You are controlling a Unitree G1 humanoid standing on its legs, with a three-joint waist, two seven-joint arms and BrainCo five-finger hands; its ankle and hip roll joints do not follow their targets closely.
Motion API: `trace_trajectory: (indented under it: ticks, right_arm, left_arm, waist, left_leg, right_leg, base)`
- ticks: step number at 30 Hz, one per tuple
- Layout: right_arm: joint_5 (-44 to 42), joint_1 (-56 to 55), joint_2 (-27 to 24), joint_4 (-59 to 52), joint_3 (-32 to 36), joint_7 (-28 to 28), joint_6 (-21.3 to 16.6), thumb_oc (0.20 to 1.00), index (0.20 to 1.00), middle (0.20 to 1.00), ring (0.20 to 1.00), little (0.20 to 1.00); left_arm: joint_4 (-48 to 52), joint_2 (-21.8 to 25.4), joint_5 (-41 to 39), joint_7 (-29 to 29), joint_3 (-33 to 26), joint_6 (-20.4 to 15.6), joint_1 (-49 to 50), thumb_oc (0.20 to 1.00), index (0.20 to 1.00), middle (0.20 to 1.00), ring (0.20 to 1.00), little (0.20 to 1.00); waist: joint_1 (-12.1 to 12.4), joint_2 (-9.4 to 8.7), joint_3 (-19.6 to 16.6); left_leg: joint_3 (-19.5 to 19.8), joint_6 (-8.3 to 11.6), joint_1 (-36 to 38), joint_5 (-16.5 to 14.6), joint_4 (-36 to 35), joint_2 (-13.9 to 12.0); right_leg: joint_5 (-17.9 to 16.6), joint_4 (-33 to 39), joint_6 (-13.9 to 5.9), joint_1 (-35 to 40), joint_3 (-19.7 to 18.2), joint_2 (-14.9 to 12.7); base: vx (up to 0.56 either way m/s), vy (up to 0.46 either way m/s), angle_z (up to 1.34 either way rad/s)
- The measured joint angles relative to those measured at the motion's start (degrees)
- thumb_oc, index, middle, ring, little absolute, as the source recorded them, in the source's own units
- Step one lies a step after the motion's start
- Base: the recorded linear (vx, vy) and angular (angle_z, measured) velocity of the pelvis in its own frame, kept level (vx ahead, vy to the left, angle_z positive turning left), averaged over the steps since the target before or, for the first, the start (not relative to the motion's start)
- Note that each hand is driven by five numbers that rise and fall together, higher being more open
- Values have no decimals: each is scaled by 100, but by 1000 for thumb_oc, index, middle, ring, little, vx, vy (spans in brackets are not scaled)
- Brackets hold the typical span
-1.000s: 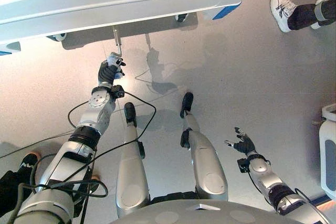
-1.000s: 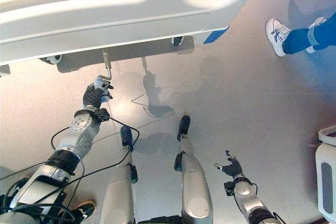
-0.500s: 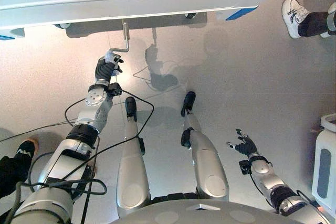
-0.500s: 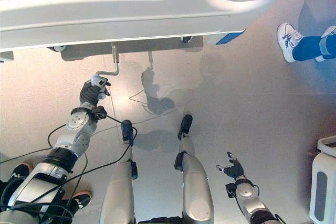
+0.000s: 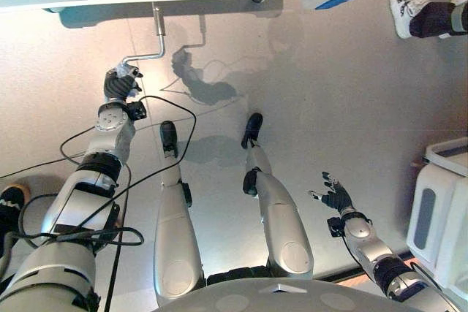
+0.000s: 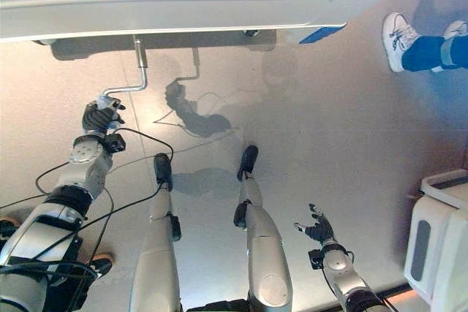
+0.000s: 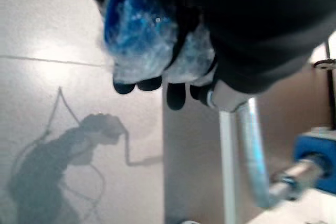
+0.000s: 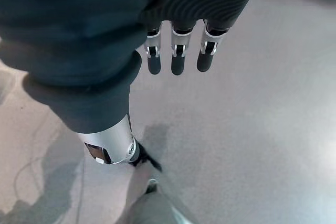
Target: Raise the hospital bed
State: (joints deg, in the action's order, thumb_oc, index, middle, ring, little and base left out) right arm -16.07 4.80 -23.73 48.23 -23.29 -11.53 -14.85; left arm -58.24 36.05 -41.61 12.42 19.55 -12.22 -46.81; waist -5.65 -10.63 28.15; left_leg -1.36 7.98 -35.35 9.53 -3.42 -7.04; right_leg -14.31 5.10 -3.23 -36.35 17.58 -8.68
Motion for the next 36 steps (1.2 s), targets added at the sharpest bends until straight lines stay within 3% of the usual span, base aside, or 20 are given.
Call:
trace_trajectory:
  ticks: [8,20,36]
  right_arm:
    - [-43,4,17,-511,-147,-42,-118,1000,1000,1000,1000,1000]
    - [-40,59,-32,-1013,-233,-204,-304,1000,1000,1000,1000,1000]
    - [-36,85,-216,-1196,-238,-278,-359,1000,1000,1000,1000,1000]
  left_arm:
    - [-567,110,43,89,181,74,-515,200,200,200,200,200]
    - [-901,100,215,468,287,183,-925,200,200,200,200,200]
    - [-841,-254,247,715,178,214,-1014,200,200,200,200,200]
  waist:
    - [-166,-26,8]
    - [-482,-35,3]
    - [-829,-48,-7]
  left_leg:
    - [-59,1,-394,-4,101,1]
    - [-501,9,-833,-22,252,-8]
    - [-1274,91,-525,-107,243,-120]
  right_leg:
    - [-78,-1,-5,-418,-203,13]
    - [-292,-1,25,-1108,-739,53]
    - [-470,-9,98,-1379,-1514,275]
  base:
    - [-9,-8,-5]
    - [-15,-28,-13]
    - [22,-70,-20]
